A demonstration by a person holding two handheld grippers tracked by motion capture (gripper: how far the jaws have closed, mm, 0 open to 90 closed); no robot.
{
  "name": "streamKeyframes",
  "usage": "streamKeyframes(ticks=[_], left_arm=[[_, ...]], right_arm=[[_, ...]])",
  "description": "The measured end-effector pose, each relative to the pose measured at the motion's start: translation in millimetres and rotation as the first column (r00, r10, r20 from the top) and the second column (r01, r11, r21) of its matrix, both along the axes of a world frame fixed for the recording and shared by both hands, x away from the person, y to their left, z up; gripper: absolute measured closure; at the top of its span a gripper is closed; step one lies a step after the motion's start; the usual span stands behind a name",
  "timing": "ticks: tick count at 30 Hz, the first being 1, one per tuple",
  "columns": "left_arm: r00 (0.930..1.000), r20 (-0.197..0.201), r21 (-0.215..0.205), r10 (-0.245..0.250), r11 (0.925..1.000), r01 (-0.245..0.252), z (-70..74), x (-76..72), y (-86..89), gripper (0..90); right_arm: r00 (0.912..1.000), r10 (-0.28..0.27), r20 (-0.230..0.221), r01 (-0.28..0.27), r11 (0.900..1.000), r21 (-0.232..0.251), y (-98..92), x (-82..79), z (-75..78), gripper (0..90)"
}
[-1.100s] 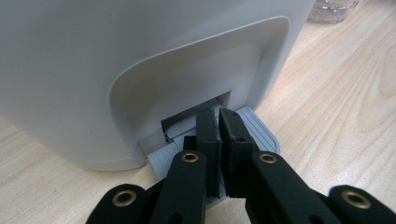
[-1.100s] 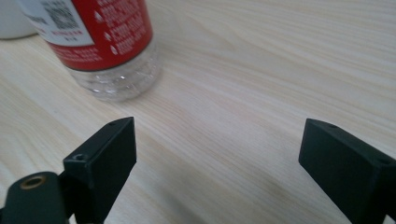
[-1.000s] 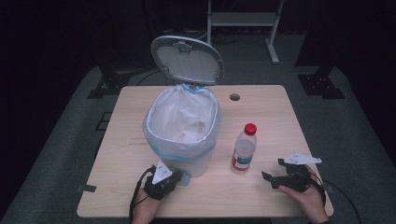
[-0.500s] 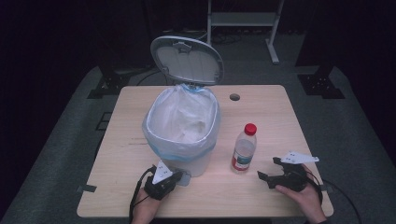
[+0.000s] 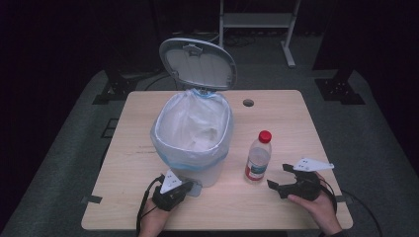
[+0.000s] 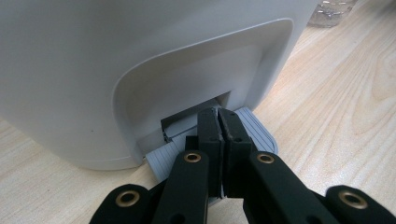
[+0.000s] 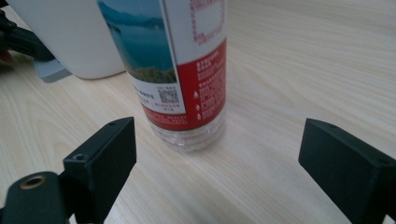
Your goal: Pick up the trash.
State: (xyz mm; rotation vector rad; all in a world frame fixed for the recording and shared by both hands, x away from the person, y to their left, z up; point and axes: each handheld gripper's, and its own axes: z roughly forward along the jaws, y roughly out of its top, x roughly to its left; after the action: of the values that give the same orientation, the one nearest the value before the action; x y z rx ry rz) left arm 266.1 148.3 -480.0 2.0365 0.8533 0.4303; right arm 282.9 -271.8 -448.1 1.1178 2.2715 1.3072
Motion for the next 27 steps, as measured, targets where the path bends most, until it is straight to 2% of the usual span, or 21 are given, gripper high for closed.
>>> streamKeyframes(ticks=[12,27], left_arm=[[1.0,-0.005,-0.005,-0.001,1.0,0.001,0.0,0.3,0.4,88.9],[1.0,-0.008,-0.009,-0.002,1.0,0.002,-0.1,0.7,0.7,88.9]], right_arm=[[0.9993,0.034,0.014,-0.034,0.999,0.041,9.7,4.6,9.1,10.0],[0.9977,0.062,0.026,-0.063,0.997,0.041,21.6,10.9,17.0,10.1]])
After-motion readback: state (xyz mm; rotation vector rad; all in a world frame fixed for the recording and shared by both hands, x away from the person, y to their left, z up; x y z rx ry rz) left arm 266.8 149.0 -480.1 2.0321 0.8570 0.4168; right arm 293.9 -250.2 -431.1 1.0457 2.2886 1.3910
